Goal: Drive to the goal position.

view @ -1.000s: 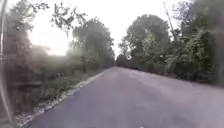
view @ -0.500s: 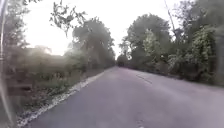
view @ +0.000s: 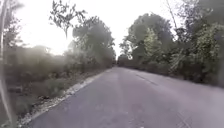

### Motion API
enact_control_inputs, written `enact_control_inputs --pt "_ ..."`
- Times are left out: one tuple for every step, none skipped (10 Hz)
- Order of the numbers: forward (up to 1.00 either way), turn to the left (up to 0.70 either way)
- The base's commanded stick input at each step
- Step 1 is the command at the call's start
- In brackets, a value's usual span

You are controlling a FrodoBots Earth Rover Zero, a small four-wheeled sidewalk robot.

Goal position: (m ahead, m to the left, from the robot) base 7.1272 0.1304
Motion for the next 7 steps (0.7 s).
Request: enact_control_inputs --pt "0.70 0.01" --pt "0.70 0.01" --pt "0.70 0.01" --pt "0.70 0.01" --pt "0.70 0.01" --pt "0.70 0.01" --pt "0.70 0.01"
